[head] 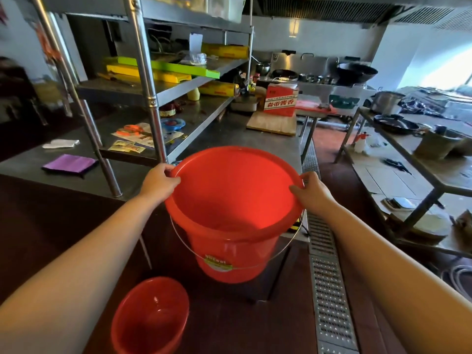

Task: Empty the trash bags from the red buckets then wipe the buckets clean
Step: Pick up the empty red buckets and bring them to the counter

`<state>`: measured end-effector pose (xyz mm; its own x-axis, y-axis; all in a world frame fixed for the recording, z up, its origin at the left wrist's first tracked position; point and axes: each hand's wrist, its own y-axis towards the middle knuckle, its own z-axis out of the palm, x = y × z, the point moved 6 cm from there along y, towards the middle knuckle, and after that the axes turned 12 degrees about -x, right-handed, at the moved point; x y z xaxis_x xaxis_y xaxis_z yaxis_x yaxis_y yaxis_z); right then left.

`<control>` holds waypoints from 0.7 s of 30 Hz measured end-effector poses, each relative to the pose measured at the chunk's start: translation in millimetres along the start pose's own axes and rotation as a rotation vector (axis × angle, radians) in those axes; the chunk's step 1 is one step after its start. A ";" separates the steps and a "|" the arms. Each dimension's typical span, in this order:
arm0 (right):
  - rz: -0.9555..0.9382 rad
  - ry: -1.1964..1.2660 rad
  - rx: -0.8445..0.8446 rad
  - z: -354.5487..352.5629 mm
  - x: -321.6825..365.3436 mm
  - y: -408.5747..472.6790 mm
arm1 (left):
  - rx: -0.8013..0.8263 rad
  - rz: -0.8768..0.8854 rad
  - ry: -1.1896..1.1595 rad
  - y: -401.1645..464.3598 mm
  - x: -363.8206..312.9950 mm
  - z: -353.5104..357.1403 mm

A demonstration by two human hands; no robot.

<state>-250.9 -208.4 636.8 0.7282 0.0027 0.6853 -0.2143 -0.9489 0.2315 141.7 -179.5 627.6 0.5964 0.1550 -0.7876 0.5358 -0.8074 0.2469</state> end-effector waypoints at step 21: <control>0.117 -0.042 -0.031 99.0 -7.2 149.5 | 0.075 0.037 0.081 168.7 0.2 109.0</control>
<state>-223.8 -381.5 598.1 0.7235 -0.1212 0.6796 -0.3187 -0.9319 0.1731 167.1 -377.7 607.5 0.6629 0.1668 -0.7299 0.4678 -0.8534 0.2298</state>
